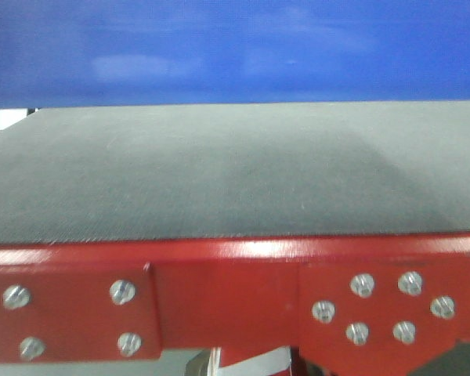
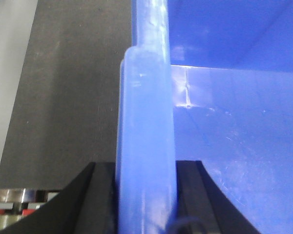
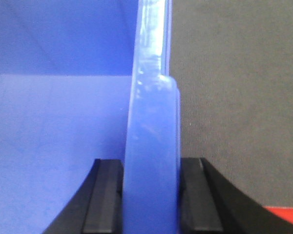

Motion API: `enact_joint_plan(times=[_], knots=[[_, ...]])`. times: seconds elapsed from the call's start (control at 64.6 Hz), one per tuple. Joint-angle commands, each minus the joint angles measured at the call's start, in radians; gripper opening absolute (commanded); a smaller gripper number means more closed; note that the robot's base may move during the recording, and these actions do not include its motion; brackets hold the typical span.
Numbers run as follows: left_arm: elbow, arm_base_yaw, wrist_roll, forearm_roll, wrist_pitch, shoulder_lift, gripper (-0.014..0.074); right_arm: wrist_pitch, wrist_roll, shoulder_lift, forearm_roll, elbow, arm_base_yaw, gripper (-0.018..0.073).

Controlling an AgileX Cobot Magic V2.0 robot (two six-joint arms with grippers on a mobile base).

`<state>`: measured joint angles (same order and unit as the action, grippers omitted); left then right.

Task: Move blue bin to conveyor side
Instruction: 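Lower the blue bin with both grippers onto the grey conveyor belt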

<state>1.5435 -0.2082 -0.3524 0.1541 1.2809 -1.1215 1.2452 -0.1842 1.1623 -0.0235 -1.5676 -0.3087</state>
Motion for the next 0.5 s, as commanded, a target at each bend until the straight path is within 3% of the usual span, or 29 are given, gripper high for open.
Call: enact_joint_plan(times=[0.0,0.48], knots=[[0.014,-0.007,0.000,0.017,-0.079,0.020,-0.0019,-0.086,0.008,-0.021,-0.016,-0.013,-0.001,-0.0088],[0.014,-0.007,0.000,0.017,-0.079,0.020,-0.0019,-0.086,0.008,-0.021,-0.016,-0.013,-0.001,-0.0088]])
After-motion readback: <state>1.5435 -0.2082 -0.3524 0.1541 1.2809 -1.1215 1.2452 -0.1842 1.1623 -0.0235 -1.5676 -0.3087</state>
